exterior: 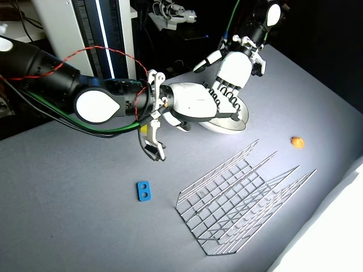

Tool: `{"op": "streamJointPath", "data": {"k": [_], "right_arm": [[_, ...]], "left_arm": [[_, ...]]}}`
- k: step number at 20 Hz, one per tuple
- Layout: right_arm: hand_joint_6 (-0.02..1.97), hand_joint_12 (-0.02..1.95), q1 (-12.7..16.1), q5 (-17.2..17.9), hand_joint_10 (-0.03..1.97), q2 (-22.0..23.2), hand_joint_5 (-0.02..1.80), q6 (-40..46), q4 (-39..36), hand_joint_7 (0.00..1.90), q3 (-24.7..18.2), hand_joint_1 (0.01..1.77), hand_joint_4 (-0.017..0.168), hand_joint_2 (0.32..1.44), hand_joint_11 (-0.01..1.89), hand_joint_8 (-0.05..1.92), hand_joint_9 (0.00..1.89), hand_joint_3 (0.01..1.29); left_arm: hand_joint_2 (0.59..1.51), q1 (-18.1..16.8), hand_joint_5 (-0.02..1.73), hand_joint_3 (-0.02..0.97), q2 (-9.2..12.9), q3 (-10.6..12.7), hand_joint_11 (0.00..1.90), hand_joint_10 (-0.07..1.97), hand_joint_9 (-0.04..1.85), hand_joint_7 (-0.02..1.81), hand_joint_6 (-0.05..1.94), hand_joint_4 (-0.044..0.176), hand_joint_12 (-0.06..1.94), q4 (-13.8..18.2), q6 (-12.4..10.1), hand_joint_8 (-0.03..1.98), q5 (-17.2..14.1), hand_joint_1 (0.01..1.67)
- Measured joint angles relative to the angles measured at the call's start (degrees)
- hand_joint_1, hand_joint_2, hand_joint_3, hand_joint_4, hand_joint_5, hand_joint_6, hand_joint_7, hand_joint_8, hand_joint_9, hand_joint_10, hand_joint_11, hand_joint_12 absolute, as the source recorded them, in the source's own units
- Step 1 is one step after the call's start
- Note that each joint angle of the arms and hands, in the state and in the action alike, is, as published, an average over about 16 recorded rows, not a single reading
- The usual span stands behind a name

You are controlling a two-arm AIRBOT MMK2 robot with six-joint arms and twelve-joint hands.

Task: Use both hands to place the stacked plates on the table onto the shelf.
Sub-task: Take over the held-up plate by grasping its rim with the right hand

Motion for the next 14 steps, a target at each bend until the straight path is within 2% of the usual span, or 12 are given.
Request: {"op": "streamJointPath", "data": {"k": [9,14], "right_arm": [[0.02,0.43,-0.86,-0.61,0.0,-4.99,0.12,-3.37,0.58,0.09,2.87,1.3,0.009,0.98,0.02,0.01,0.07,0.02],[0.02,0.62,-0.91,-1.08,0.02,-6.42,0.18,-3.93,1.01,0.18,3.63,1.26,0.009,1.01,0.02,0.01,0.14,0.02]], "left_arm": [[1.068,0.37,0.01,0.021,0.14,-0.61,0.02,-0.01,-0.01,-0.01,-0.02,0.003,-0.03,-1.21,0.03,-0.02,0.35,0.02],[1.069,0.58,0.01,0.021,0.17,-0.7,0.01,-0.01,-0.01,-0.01,-0.02,0.002,-0.03,-1.75,0.04,-0.02,0.3,0.02]]}}
